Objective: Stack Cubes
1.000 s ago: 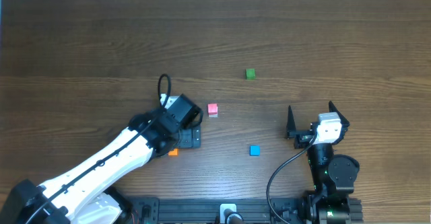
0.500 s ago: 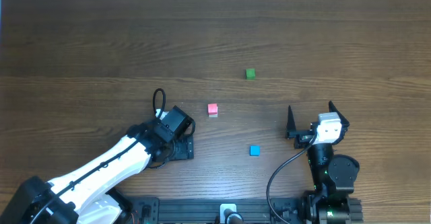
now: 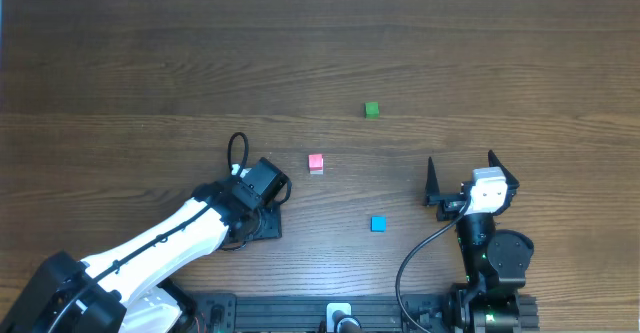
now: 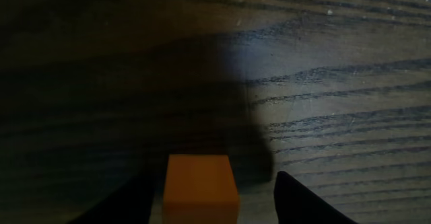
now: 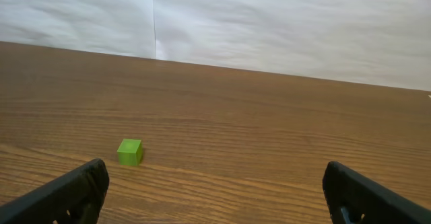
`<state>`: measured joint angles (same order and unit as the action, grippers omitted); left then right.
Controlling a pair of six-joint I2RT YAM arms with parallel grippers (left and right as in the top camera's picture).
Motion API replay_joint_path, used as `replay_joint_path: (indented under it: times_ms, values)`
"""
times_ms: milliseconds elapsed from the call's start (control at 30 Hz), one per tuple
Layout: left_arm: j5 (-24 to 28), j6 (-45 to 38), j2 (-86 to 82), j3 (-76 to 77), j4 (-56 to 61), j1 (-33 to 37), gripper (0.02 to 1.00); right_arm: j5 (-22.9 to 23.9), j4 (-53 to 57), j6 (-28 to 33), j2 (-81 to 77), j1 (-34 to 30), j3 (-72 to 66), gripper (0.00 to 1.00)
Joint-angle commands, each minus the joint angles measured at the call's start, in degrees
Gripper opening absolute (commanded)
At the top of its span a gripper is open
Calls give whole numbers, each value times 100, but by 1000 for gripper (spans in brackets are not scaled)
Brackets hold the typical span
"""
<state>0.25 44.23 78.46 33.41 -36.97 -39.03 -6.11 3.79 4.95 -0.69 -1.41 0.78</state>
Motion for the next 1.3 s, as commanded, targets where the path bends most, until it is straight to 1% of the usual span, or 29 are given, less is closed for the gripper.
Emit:
replay_joint_path:
  times_ms: [33,67,333,467,733,933,1000,1133,1167,1200,1300]
  values:
    - [9,85,44,-57,11,26,549,-4,-11,28,37,-22,-48,993]
    - [-33,103,44,-57,11,26,524,-4,-11,28,37,-22,-48,991]
    - [-138,170,44,-57,-11,26,430,-4,-11,28,37,-22,-48,991]
    - [-229,319,44,-57,-70,26,325,-4,-11,28,37,-22,-48,991]
    - [-227,319,44,-57,-72,26,264,-4,-11,28,37,-22,-48,993]
    - [-229,407,42,13,-87,26,178,-4,-11,28,37,-22,-48,993]
    - [-299,428,44,308,-267,26,145,-4,-11,28,37,-22,-48,993]
    - [-542,426,179,1222,-909,33,126,-4,-11,28,37,-22,-48,991]
    - [-603,426,282,1539,-1130,31,123,-4,-11,28,37,-22,-48,991]
    - [-691,426,566,2238,-1635,31,119,-4,-11,28,37,-22,-48,991]
    - [-793,422,1158,3357,-2317,33,117,-4,-11,28,37,-22,-48,993]
